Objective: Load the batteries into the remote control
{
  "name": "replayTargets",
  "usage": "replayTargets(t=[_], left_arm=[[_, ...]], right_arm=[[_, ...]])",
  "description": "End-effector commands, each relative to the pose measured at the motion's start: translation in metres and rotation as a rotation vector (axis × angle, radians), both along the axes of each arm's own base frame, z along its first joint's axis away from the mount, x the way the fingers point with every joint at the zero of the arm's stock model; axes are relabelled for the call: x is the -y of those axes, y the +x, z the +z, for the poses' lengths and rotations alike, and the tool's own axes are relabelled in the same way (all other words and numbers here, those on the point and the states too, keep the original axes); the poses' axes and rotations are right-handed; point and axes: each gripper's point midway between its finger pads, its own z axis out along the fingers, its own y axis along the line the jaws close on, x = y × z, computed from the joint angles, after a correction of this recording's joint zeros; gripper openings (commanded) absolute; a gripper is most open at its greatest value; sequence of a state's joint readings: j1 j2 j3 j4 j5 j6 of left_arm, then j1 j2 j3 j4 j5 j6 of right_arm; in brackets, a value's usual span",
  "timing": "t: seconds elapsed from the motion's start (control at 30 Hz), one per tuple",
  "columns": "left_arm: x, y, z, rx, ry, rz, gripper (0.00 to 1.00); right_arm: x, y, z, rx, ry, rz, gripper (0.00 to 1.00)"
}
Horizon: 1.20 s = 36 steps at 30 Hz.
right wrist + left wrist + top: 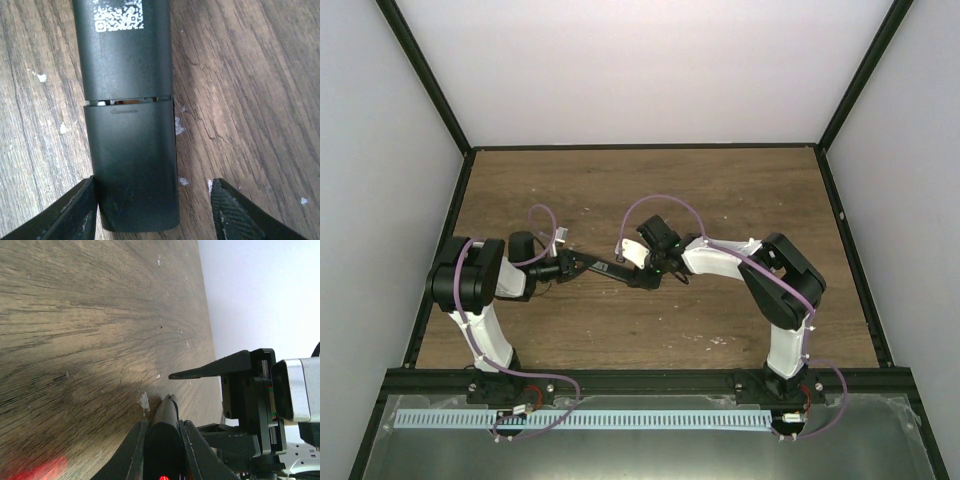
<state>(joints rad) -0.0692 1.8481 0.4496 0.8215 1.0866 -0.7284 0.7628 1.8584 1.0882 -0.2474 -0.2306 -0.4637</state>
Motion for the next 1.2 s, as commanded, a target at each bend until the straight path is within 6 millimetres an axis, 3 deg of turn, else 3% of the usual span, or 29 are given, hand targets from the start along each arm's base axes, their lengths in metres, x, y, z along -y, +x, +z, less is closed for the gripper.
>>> replayTargets(t=[0.0, 0.1, 0.2, 0.43, 0.53, 0.6, 0.77, 0.93, 1.17], left_arm=[[0.000, -0.002, -0.009, 0.017, 0.040, 0.000, 0.00], [0.000, -0.003, -0.009, 0.015, 0.040, -0.001, 0.00], [0.000, -0.003, -0.010, 0.015, 0.041, -0.002, 0.00], [0.000, -0.004, -0.010, 0.015, 0.041, -0.002, 0.00], [0.000, -0.003, -0.010, 0.014, 0.042, -0.001, 0.00], [0.000, -0.004, -0.010, 0.012, 0.042, -0.002, 0.00], [0.000, -0.003, -0.010, 0.015, 0.041, -0.003, 0.00], [0.000, -0.003, -0.009, 0.015, 0.041, -0.004, 0.00], [0.000, -0.002, -0.009, 0.014, 0.041, -0.004, 0.00]], right_arm=[[-0.007, 0.003, 0.015, 0.037, 0.048, 0.018, 0.58], [-0.008, -0.006, 0.018, 0.009, 0.060, 0.053, 0.70], [-0.010, -0.011, 0.023, 0.004, 0.084, 0.073, 0.75], [-0.011, -0.007, 0.035, 0.017, 0.118, 0.054, 0.76], [-0.005, 0.005, 0.042, 0.023, 0.145, 0.011, 0.67], [-0.001, 0.013, 0.044, 0.021, 0.148, -0.011, 0.56], [-0.005, 0.015, 0.040, -0.020, 0.156, -0.001, 0.38], [-0.008, 0.013, 0.030, -0.058, 0.141, 0.013, 0.32], [-0.010, 0.007, 0.024, -0.096, 0.143, 0.030, 0.31]])
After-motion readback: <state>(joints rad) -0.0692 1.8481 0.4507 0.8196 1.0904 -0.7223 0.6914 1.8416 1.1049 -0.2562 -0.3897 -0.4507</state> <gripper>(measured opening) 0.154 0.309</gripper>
